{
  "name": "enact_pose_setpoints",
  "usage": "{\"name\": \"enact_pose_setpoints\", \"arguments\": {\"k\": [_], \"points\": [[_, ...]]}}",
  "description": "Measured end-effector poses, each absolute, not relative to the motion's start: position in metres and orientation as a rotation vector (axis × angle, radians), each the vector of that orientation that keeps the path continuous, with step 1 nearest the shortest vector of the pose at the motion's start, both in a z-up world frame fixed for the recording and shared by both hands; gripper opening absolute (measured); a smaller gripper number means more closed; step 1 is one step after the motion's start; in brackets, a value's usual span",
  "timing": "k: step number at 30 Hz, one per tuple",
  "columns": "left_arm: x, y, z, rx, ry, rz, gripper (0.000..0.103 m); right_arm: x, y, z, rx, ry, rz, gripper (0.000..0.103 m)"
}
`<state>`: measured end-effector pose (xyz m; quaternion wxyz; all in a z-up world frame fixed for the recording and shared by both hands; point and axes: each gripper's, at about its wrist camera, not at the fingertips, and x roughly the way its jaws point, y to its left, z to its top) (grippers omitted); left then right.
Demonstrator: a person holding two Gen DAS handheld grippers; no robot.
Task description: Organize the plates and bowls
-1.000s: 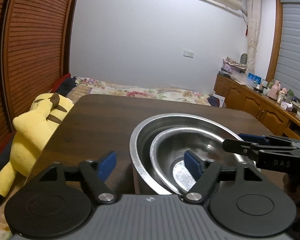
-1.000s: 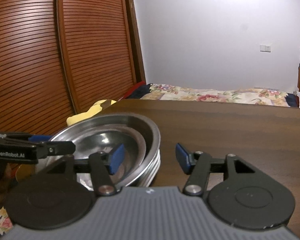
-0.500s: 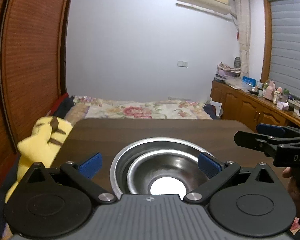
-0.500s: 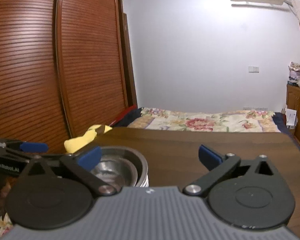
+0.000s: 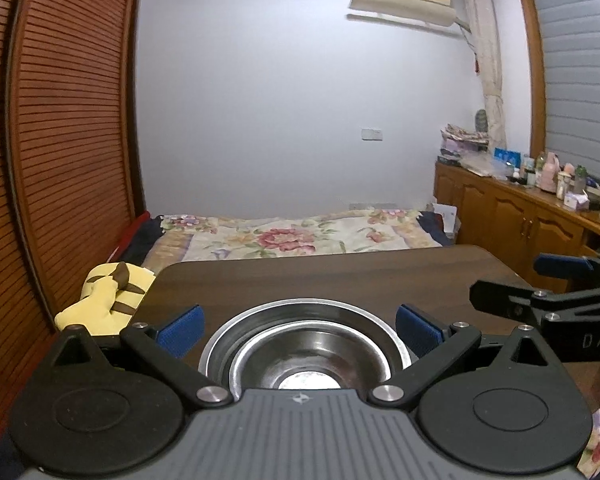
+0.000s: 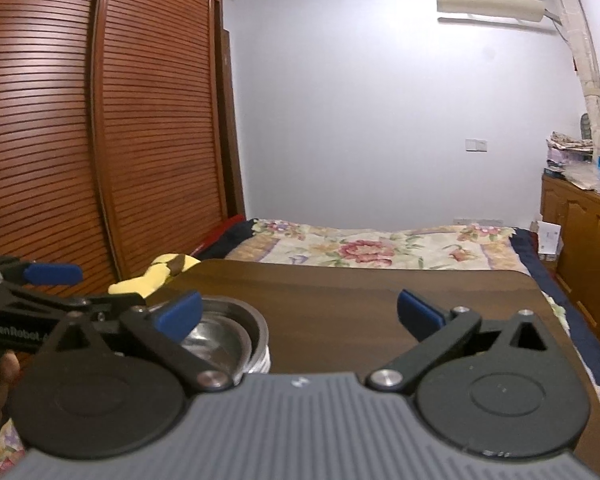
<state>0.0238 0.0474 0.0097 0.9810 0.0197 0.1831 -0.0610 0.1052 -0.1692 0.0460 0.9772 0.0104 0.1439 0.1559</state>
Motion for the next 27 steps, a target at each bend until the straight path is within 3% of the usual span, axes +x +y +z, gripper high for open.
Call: {"name": "enact_pose_setpoints", "arguments": {"k": [27], "points": [[-0.001, 0.032, -0.018, 0.066, 0.387, -0.062, 0.103, 0.082, -0.179, 0.026, 0.03, 0.361, 0.195, 0.103]]}}
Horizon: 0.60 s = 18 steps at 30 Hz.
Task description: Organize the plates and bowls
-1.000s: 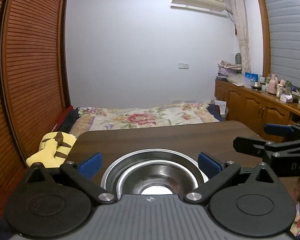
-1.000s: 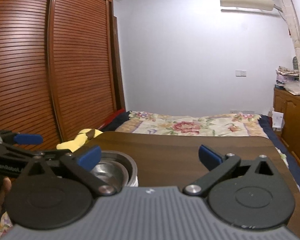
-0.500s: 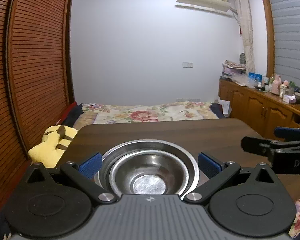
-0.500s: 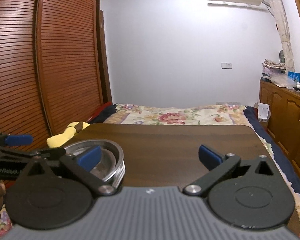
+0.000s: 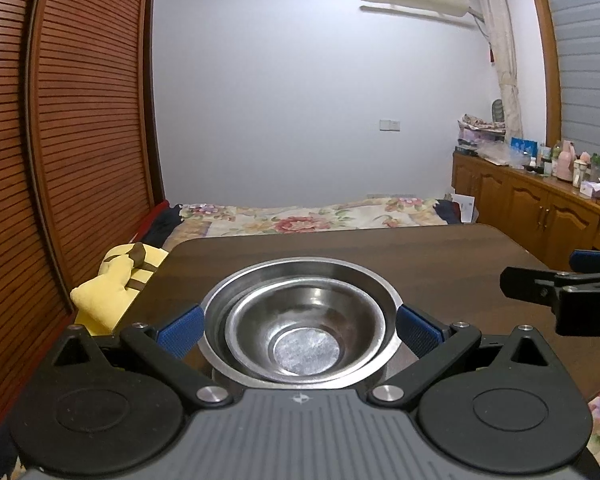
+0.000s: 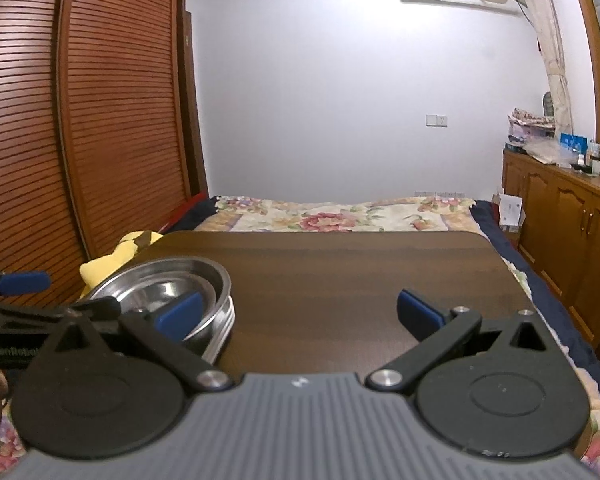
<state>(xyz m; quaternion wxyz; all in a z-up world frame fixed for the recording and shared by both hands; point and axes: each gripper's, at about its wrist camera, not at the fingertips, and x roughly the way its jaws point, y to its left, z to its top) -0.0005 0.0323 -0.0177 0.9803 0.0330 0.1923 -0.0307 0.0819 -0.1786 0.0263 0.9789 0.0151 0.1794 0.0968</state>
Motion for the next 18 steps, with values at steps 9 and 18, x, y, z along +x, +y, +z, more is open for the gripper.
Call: {"name": "enact_pose_setpoints", "arguments": {"k": [9, 18], "points": [[-0.002, 0.03, -0.032, 0.074, 0.419, -0.066, 0.103, 0.081, -0.178, 0.015, 0.013, 0.373, 0.169, 0.103], [-0.002, 0.029, -0.047, 0.079, 0.449, -0.059, 0.103, 0.081, -0.182, 0.0, 0.041, 0.412, 0.152, 0.103]]}}
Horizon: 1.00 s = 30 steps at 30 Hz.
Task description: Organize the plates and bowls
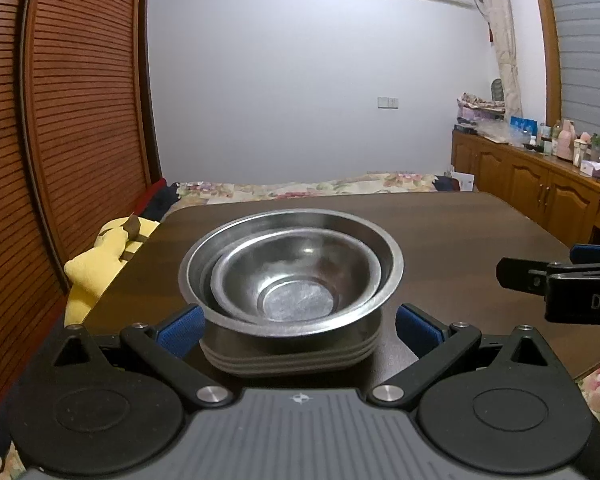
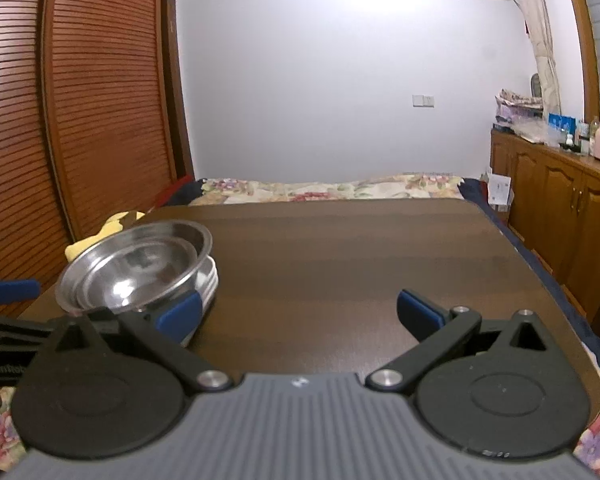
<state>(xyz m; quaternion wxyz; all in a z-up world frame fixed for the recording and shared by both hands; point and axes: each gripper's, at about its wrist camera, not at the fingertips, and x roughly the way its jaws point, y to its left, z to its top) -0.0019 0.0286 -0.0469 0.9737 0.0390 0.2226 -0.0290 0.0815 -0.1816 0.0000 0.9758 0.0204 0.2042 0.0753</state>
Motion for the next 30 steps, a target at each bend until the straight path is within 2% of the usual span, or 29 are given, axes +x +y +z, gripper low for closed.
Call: {"name": "enact_pose_setpoints", "arguments": {"k": [30], "points": [[-0.0005, 0.0327, -0.0523, 0.067, 0.464, -0.049, 0.103, 0.0836, -0.1867, -0.0058, 0.051, 0.423, 0.132, 0.103]]}}
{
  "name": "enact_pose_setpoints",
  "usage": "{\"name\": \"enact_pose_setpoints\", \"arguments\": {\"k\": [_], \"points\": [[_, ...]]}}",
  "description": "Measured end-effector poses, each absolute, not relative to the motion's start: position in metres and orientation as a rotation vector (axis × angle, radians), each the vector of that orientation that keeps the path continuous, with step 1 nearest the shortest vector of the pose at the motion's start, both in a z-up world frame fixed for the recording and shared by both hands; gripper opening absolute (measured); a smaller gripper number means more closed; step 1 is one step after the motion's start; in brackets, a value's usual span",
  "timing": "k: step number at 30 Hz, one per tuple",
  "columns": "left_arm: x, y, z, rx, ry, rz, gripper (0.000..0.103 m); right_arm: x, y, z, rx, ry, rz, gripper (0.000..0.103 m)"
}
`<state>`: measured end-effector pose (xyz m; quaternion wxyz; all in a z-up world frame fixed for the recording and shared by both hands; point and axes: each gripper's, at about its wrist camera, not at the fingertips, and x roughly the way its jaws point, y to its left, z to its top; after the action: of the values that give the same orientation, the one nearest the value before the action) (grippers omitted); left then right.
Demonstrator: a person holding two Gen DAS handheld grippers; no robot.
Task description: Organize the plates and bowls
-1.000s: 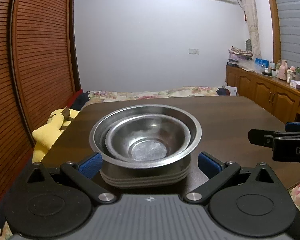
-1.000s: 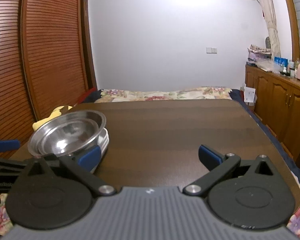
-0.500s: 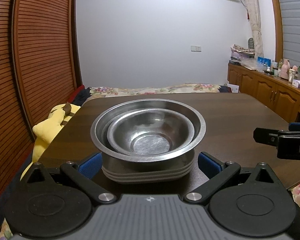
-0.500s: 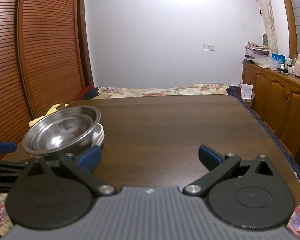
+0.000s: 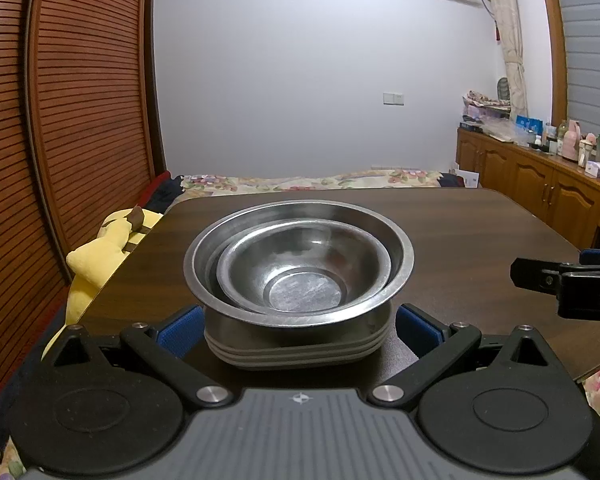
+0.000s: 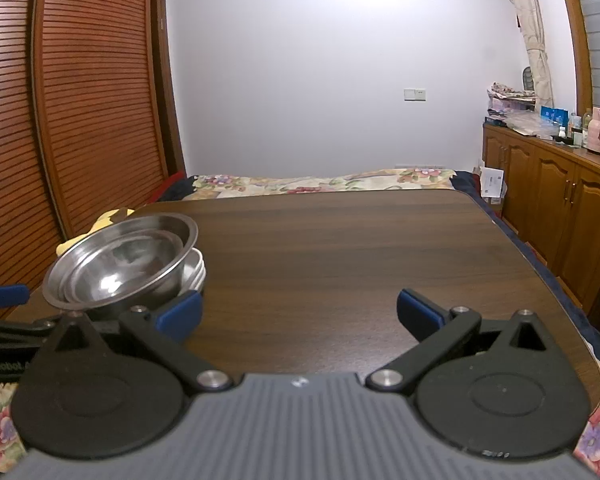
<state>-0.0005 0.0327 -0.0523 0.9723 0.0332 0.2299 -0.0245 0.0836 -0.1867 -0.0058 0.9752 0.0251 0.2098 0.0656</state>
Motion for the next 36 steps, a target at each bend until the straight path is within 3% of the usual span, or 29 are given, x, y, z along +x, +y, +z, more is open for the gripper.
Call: {"name": "enact_pose_setpoints", "arguments": {"k": [36], "points": [[-0.0013, 0.0318, -0.0489, 0.061, 0.45, -0.041, 0.103, 0.0836, -0.1859, -0.0087, 0.056, 0.42, 0.115, 0.103]]}}
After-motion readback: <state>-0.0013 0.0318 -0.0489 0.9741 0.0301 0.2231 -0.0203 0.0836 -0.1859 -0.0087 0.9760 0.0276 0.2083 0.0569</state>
